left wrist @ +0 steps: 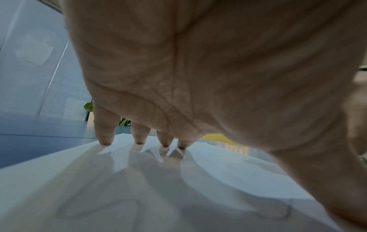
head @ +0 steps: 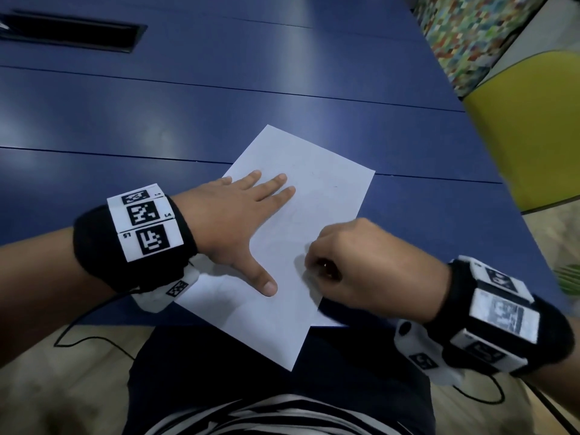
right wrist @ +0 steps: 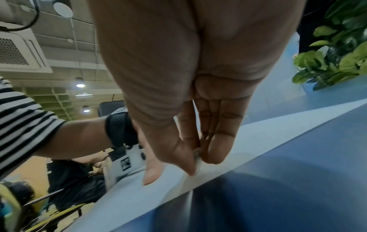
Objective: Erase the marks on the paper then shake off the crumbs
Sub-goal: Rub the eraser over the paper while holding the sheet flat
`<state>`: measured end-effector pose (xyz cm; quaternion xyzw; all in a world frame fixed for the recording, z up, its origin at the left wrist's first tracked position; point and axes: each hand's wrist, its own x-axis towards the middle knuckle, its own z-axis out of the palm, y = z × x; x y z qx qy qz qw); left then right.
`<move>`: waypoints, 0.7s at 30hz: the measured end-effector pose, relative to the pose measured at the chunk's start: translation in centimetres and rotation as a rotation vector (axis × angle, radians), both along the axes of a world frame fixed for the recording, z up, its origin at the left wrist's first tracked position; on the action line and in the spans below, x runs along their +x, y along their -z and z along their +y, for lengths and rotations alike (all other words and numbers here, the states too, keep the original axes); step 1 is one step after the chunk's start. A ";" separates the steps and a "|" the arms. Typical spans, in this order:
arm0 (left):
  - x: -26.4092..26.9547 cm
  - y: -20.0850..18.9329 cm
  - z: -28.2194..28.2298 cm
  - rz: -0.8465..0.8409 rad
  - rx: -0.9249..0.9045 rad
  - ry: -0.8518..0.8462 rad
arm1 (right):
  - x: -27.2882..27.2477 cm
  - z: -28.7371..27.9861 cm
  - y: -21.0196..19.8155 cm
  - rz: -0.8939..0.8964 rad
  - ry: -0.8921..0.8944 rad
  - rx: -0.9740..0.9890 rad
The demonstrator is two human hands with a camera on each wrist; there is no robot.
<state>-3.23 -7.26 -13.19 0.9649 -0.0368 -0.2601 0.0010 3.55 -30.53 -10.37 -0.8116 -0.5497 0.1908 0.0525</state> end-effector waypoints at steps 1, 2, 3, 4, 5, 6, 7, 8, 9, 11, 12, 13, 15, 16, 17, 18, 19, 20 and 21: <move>0.0 0.0 0.0 -0.002 0.001 0.003 | 0.2 0.2 0.0 0.000 -0.007 -0.011; 0.1 0.1 0.0 -0.003 0.006 0.006 | 0.9 0.5 -0.1 -0.011 0.017 -0.002; 0.1 0.1 0.0 -0.004 0.010 0.008 | 1.9 0.7 -0.2 -0.027 0.068 0.009; 0.1 0.1 0.0 -0.004 0.013 0.006 | 2.8 0.9 -0.3 -0.044 0.122 0.023; 0.1 0.2 0.0 -0.001 0.013 0.002 | 3.5 1.0 -0.4 -0.063 0.159 0.035; 0.1 0.2 0.0 0.001 0.010 -0.003 | 3.8 1.0 -0.3 -0.077 0.171 0.043; 0.1 0.3 0.1 0.001 0.008 -0.007 | 3.6 1.0 -0.3 -0.080 0.157 0.042; 0.1 0.4 0.2 -0.001 0.005 -0.008 | 2.9 1.0 -0.2 -0.073 0.115 0.031; 0.1 0.5 0.2 -0.003 0.000 -0.009 | 1.9 1.0 -0.2 -0.053 0.057 0.012; 0.2 0.6 0.3 -0.007 -0.010 -0.008 | 0.5 0.9 -0.2 -0.006 -0.025 -0.030; 0.1 0.7 0.4 -0.008 -0.013 -0.010 | 0.5 1.0 -0.3 -0.005 -0.036 -0.037; 0.2 0.7 0.4 -0.009 -0.012 -0.009 | 1.1 1.2 -0.3 -0.018 -0.019 -0.030; 0.2 0.7 0.4 -0.011 -0.005 -0.004 | 3.1 1.5 -0.3 -0.057 0.073 0.008; 0.2 0.8 0.3 -0.012 -0.004 -0.004 | 3.8 1.6 -0.3 -0.074 0.116 0.027; 0.2 0.8 0.3 -0.012 -0.004 -0.005 | 4.2 1.7 -0.2 -0.083 0.140 0.040; 0.2 0.8 0.3 -0.013 -0.002 -0.004 | 4.1 1.7 -0.1 -0.085 0.140 0.042; 0.2 0.8 0.4 -0.013 0.001 -0.003 | 3.5 1.7 0.0 -0.083 0.113 0.029; 0.2 0.8 0.4 -0.012 0.002 -0.002 | 2.7 1.7 0.1 -0.072 0.064 0.008; 0.2 0.8 0.3 -0.010 0.001 -0.003 | 1.7 1.6 0.1 -0.047 0.018 -0.015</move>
